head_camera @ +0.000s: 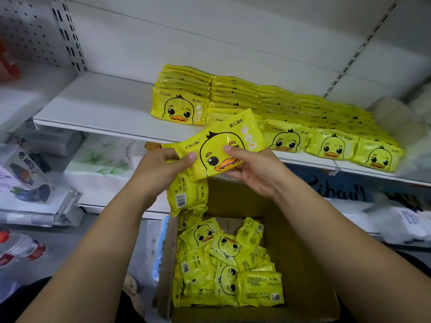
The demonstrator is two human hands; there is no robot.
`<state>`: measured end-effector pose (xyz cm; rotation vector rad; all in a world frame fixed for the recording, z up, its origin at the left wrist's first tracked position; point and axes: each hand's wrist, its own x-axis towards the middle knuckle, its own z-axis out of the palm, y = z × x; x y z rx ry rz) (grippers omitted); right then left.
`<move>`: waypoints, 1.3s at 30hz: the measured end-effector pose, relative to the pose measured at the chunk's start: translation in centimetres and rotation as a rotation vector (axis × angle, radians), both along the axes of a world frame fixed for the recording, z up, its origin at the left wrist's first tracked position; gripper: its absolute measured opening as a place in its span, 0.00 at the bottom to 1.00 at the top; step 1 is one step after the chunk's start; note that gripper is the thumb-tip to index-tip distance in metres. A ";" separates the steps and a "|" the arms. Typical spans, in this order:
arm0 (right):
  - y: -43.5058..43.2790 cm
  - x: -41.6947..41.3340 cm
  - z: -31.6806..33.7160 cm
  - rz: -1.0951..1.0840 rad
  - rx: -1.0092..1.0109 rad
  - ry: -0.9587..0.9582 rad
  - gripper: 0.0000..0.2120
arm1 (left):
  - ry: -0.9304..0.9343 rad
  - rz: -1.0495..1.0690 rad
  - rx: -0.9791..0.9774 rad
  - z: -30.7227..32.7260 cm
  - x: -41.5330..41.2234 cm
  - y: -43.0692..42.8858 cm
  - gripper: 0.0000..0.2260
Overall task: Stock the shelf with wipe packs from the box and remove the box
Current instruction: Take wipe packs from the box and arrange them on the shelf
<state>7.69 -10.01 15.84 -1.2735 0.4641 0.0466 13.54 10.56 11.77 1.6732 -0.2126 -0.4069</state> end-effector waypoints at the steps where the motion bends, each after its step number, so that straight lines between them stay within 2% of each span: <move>1: -0.1 0.0 0.0 0.023 -0.009 -0.001 0.19 | 0.006 0.023 -0.043 0.0 0.3 0.3 0.07; 3: -0.9 0.3 0.1 0.043 -0.011 0.000 0.22 | 0.000 0.069 -0.096 0.2 0.8 1.0 0.07; 6: -2.2 1.1 0.6 0.057 -0.111 -0.009 0.32 | -0.049 0.138 -0.076 0.2 1.3 1.8 0.11; 8: -2.3 1.9 1.1 0.116 -0.312 -0.006 0.36 | -0.072 0.166 -0.035 0.1 1.7 2.3 0.15; 10: -2.2 2.9 1.7 0.221 -0.550 0.022 0.44 | -0.045 0.177 -0.012 -0.1 2.3 2.8 0.18; 11: -2.1 3.3 2.1 0.270 -0.666 0.029 0.44 | -0.024 0.179 -0.007 -0.2 2.6 3.0 0.18; 14: -1.5 5.1 3.5 0.397 -0.848 0.093 0.37 | 0.004 0.193 0.019 -0.3 3.3 3.9 0.18; 17: -0.3 7.0 4.4 0.568 -0.972 0.148 0.36 | 0.016 0.215 0.011 -0.2 3.7 4.3 0.18; 21: 1.9 9.4 5.2 0.871 -1.206 0.131 0.23 | 0.022 0.277 -0.005 0.1 4.0 3.9 0.14; 23: 2.6 10.6 5.3 0.938 -1.271 0.109 0.22 | 0.020 0.360 -0.041 0.4 4.3 3.8 0.11; 26: 3.0 13.0 4.7 0.893 -1.289 0.023 0.23 | 0.043 0.574 -0.098 0.4 4.9 4.7 0.07; 28: 2.8 15.0 4.3 0.776 -1.333 -0.048 0.19 | 0.105 0.719 -0.152 0.0 5.5 5.6 0.04; 30: 2.8 17.1 3.8 0.618 -1.379 -0.115 0.20 | 0.183 0.808 -0.226 -0.4 6.1 6.3 0.03; 33: 2.8 19.9 2.6 0.495 -1.423 -0.155 0.18 | 0.303 0.834 -0.330 -0.9 6.8 6.8 0.08; 37: 2.9 22.5 0.5 0.474 -1.541 -0.149 0.16 | 0.383 0.841 -0.403 -1.5 7.4 6.7 0.10; 39: 2.8 23.3 -0.9 0.452 -1.600 -0.140 0.19 | 0.399 0.866 -0.413 -1.6 7.6 6.7 0.10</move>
